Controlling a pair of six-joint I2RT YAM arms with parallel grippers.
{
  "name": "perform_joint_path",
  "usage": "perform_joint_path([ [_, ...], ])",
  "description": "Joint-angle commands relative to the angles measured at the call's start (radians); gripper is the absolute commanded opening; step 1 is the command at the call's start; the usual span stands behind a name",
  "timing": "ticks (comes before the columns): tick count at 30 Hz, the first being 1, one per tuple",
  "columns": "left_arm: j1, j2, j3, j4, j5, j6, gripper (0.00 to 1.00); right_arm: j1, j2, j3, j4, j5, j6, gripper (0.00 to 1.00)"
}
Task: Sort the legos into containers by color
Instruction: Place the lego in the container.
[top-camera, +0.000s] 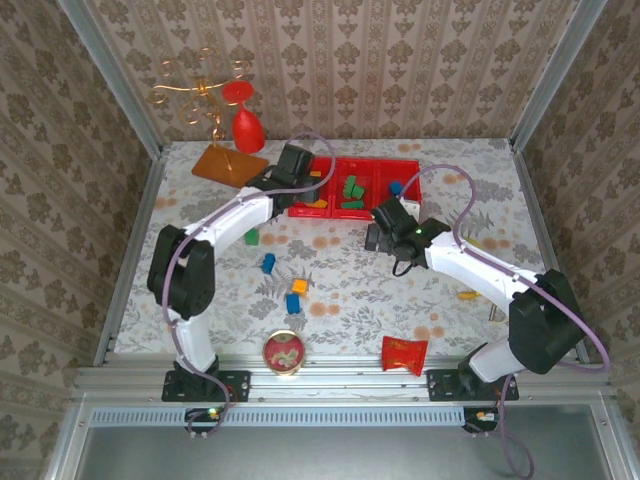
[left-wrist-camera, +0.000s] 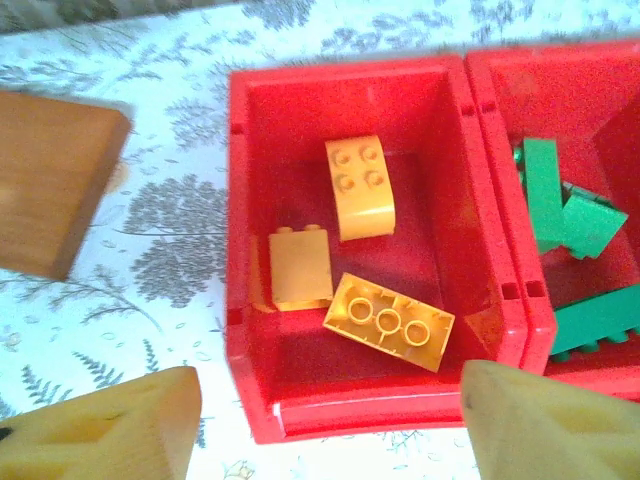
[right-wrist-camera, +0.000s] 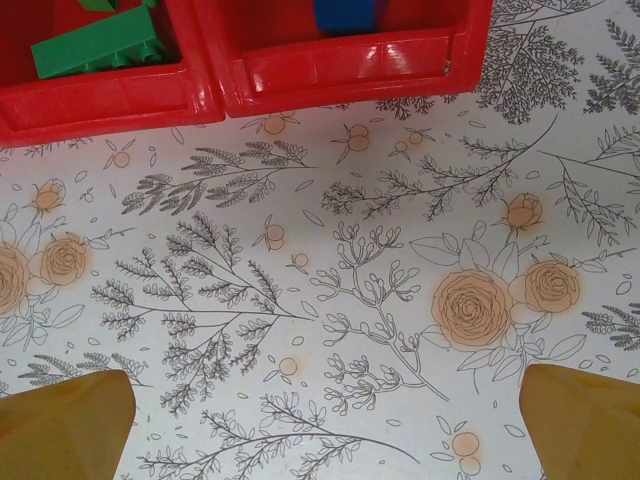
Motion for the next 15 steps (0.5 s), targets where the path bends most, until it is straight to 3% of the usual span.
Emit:
perform_joint_path([
  [1, 0.003, -0.098, -0.074, 0.024, -0.047, -0.024, 0.77, 0.006, -0.032, -0.006, -0.027, 0.049, 0.029, 1.00],
  [5, 0.012, -0.194, -0.184, 0.028, -0.066, -0.051, 0.89, 0.006, -0.033, -0.006, -0.029, 0.052, 0.032, 1.00],
  [7, 0.022, -0.246, -0.248, 0.030, -0.076, -0.069, 1.00, 0.005, -0.033, -0.006, -0.030, 0.053, 0.034, 1.00],
  [15, 0.120, -0.381, -0.469, 0.037, -0.034, -0.135, 1.00, 0.005, -0.029, -0.004, -0.035, 0.070, 0.060, 1.00],
])
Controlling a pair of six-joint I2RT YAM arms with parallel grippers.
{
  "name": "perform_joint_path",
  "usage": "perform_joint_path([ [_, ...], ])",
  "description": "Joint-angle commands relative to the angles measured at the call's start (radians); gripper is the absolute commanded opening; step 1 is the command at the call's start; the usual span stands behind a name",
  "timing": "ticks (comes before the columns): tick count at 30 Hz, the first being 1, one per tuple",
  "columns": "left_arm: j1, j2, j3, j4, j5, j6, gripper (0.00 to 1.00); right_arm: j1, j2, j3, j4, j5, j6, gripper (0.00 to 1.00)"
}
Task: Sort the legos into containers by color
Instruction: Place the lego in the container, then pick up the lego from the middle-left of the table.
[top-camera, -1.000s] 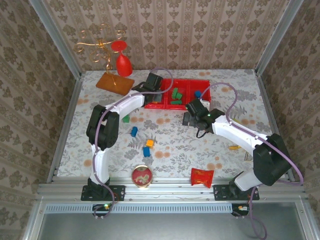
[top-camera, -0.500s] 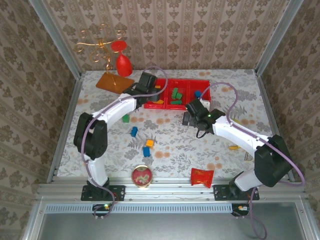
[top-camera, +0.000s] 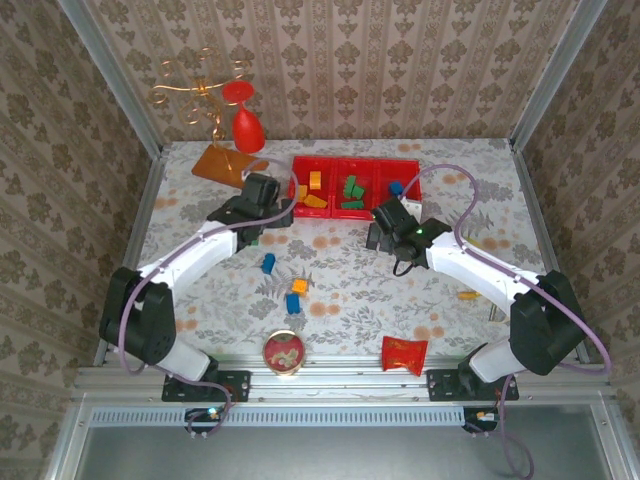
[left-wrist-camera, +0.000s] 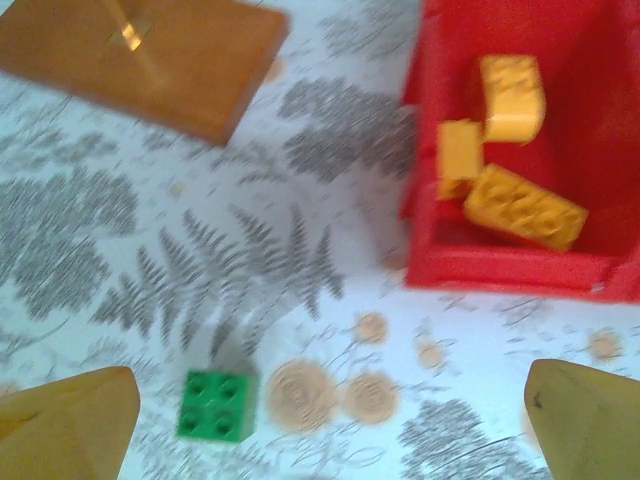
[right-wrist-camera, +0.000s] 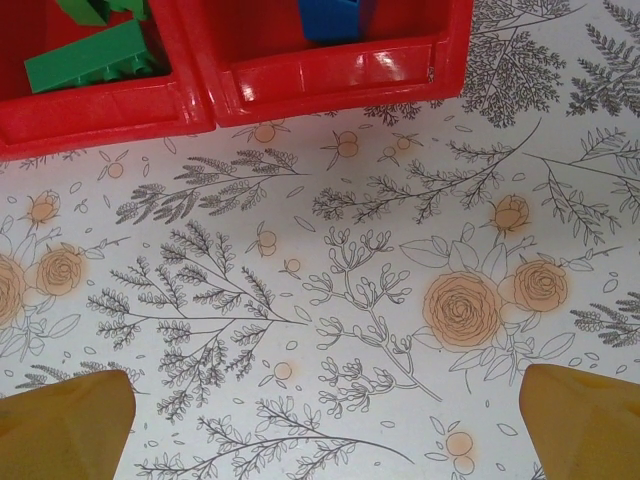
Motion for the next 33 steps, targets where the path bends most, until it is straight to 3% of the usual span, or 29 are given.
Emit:
perform_joint_path([
  [1, 0.067, -0.032, -0.059, 0.003, 0.037, -0.047, 1.00, 0.004, -0.021, -0.003, -0.030, 0.058, 0.044, 1.00],
  [7, 0.139, -0.015, -0.114, 0.005, 0.126, -0.035, 0.99, 0.004, -0.006, 0.012, -0.053, 0.069, 0.064, 1.00],
  [13, 0.168, 0.028, -0.116, 0.007, 0.192, -0.010, 0.92, 0.004, 0.007, 0.027, -0.072, 0.074, 0.073, 1.00],
  [23, 0.185, 0.139, -0.071, 0.002, 0.201, -0.012, 0.72, 0.004, 0.015, 0.032, -0.073, 0.073, 0.074, 1.00],
  [33, 0.189, 0.244, 0.000, -0.033, 0.154, 0.016, 0.62, 0.004, 0.023, 0.034, -0.083, 0.088, 0.082, 1.00],
])
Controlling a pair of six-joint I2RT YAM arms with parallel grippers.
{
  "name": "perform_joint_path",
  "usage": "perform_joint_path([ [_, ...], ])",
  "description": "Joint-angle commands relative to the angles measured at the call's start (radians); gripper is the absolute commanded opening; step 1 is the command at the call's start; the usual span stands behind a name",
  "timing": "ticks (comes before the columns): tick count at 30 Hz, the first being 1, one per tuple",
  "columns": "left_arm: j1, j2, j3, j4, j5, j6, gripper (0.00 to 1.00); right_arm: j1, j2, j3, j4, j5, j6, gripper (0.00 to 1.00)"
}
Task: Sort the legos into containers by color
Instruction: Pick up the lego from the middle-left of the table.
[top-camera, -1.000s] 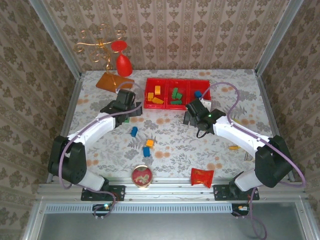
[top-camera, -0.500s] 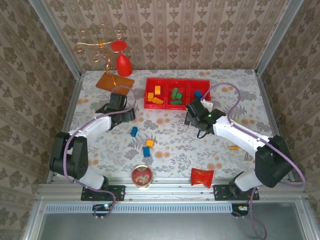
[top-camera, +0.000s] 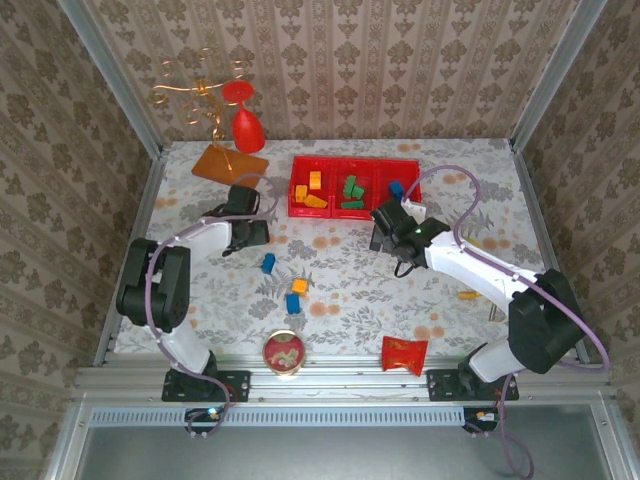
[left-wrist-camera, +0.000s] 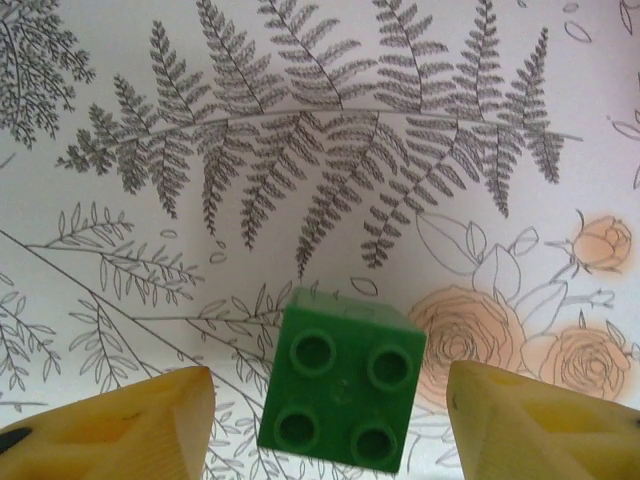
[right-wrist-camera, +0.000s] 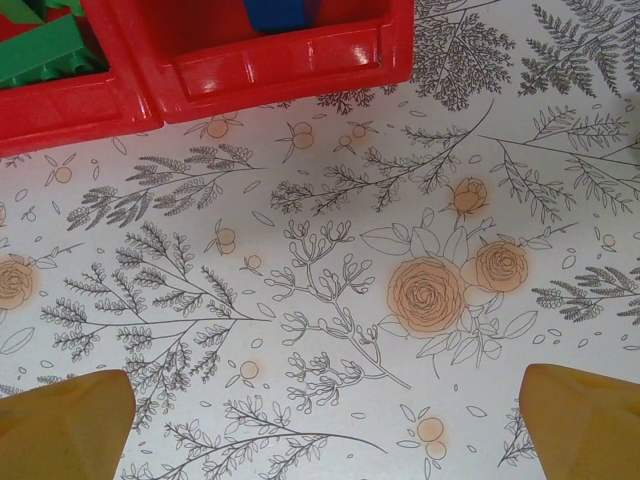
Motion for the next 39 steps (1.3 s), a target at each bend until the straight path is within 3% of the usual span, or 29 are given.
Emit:
perform_joint_path([
  [1, 0.010, 0.029, 0.043, -0.026, -0.025, 0.027, 0.61, 0.004, 0.014, 0.030, -0.030, 0.050, 0.033, 1.00],
  [11, 0.010, 0.084, 0.084, -0.030, -0.024, 0.042, 0.53, 0.004, -0.020, -0.007, 0.001, 0.073, 0.041, 1.00],
  [25, -0.011, 0.088, 0.094, -0.019, -0.017, 0.044, 0.28, 0.004, -0.070, -0.053, 0.037, 0.082, 0.032, 1.00],
  [32, -0.073, 0.033, 0.110, -0.032, -0.025, 0.040, 0.28, 0.004, -0.063, -0.039, -0.017, 0.114, 0.049, 1.00],
  [39, -0.207, -0.023, 0.188, -0.034, -0.031, 0.034, 0.28, 0.003, -0.077, -0.050, -0.044, 0.154, 0.067, 1.00],
])
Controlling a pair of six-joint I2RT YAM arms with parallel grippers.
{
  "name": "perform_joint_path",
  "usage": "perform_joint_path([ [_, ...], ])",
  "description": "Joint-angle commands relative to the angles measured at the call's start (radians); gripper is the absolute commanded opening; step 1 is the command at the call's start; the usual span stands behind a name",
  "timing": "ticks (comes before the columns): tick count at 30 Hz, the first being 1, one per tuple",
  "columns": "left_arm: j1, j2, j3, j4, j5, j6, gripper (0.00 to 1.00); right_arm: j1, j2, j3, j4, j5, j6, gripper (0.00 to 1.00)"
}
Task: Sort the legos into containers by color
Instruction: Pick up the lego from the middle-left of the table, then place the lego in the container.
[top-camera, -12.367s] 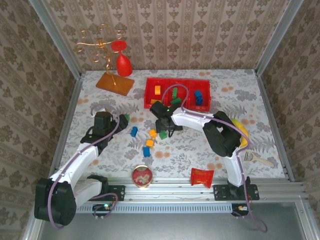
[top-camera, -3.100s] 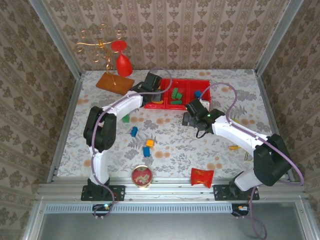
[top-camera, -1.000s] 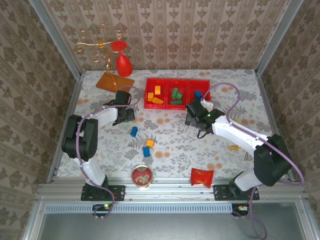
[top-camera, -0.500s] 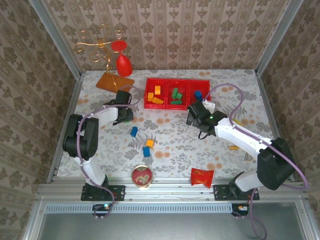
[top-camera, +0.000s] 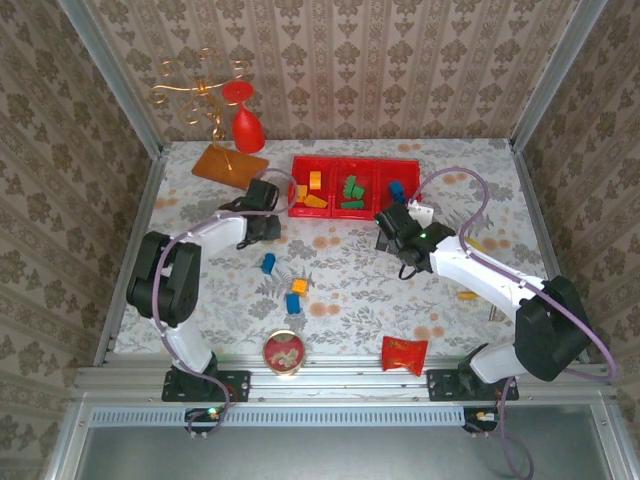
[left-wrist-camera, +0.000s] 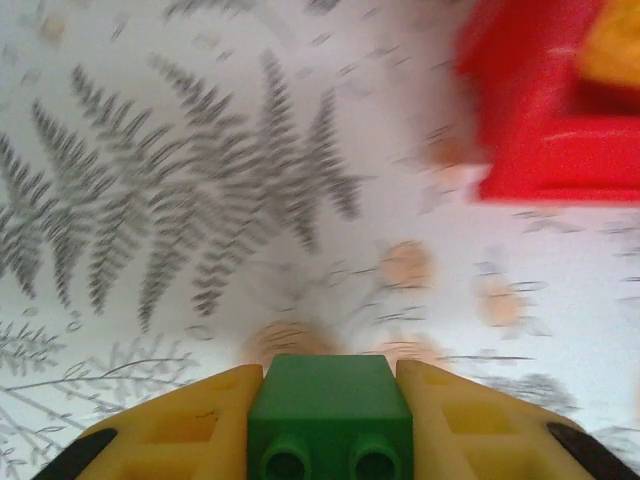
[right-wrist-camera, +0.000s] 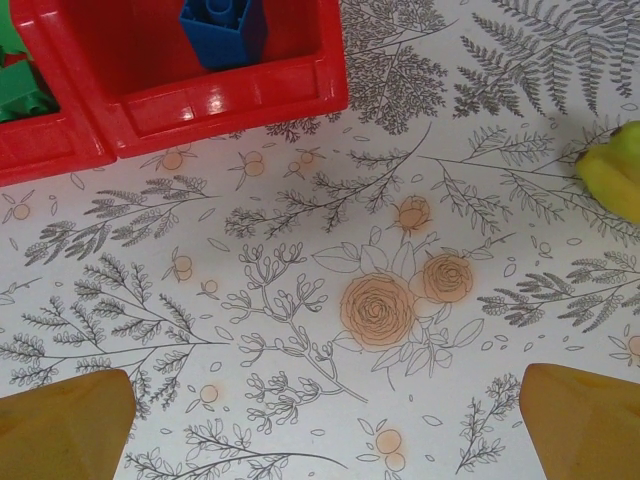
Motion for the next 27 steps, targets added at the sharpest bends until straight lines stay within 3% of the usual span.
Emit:
perform_joint_path([
  [1, -0.066, -0.047, 0.073, -0.006, -0.014, 0.001, 0.28, 0.003, -0.029, -0.012, -0.041, 0.071, 0.039, 1.00],
  [13, -0.210, 0.124, 0.353, 0.088, -0.026, 0.077, 0.28, -0.002, -0.123, -0.054, -0.054, 0.098, 0.065, 1.00],
  [27, -0.241, 0.427, 0.735, -0.016, 0.001, 0.150, 0.30, -0.005, -0.174, -0.084, -0.049, 0.099, 0.068, 1.00],
])
